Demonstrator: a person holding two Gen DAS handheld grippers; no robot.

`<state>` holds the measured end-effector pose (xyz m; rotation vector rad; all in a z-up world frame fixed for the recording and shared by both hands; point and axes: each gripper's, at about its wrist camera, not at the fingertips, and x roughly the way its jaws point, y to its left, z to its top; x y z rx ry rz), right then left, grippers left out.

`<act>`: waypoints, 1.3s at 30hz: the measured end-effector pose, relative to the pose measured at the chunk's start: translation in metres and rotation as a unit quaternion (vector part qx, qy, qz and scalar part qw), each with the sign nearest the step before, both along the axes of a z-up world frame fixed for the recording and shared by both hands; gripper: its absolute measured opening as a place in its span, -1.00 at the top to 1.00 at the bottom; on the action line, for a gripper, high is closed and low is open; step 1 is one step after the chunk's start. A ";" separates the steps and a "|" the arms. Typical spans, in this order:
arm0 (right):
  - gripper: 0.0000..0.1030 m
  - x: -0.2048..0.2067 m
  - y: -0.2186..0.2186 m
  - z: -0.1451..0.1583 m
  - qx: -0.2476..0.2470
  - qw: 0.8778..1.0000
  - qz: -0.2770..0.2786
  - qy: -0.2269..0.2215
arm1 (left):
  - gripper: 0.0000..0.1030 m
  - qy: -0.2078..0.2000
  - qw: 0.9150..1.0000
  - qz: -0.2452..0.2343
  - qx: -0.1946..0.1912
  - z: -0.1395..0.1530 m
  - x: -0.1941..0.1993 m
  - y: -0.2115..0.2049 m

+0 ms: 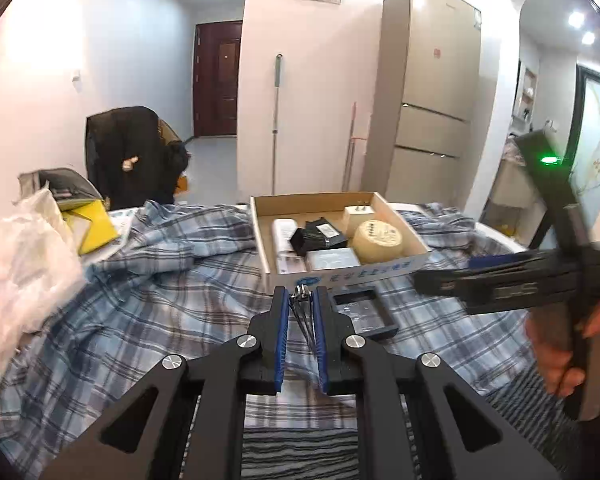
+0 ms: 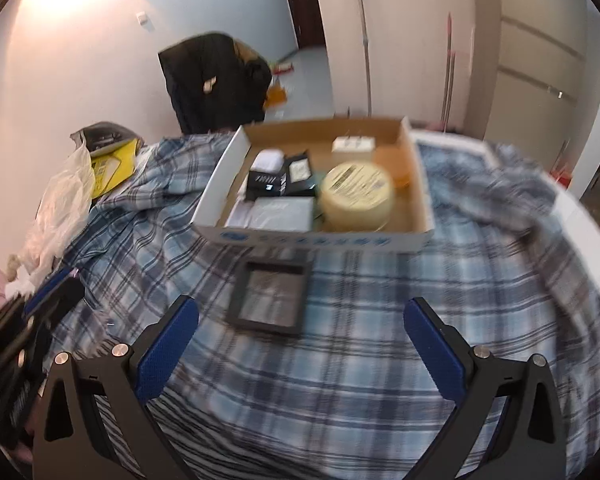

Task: Organize rigid objects
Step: 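Grasp the black square frame with the right tool while the left tool holds the clip, then carry the clip into the box and open the left tool while the right tool carries the frame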

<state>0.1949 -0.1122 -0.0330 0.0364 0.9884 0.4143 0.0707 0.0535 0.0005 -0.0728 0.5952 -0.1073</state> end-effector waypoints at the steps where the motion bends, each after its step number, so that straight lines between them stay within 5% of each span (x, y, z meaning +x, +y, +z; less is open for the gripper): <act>1: -0.98 0.003 0.007 -0.004 -0.002 1.000 0.002 0.004 | 0.74 0.003 1.000 0.000 -0.006 -0.001 0.001 0.002; 9: -0.86 0.027 0.047 -0.039 -0.028 0.998 -0.001 0.048 | 0.74 0.030 0.998 0.020 -0.043 -0.017 0.007 0.024; 24: -0.63 0.044 0.062 -0.079 -0.048 0.994 -0.012 0.095 | 0.75 0.035 0.998 0.021 -0.040 -0.019 0.003 0.023; 27: -0.39 0.042 0.066 -0.078 -0.060 0.995 -0.006 0.084 | 0.75 0.031 0.999 0.025 -0.032 -0.017 0.001 0.021; 39: -0.37 0.035 0.029 -0.056 -0.050 0.997 -0.011 0.062 | 0.75 0.022 0.999 0.026 -0.024 -0.006 0.005 0.016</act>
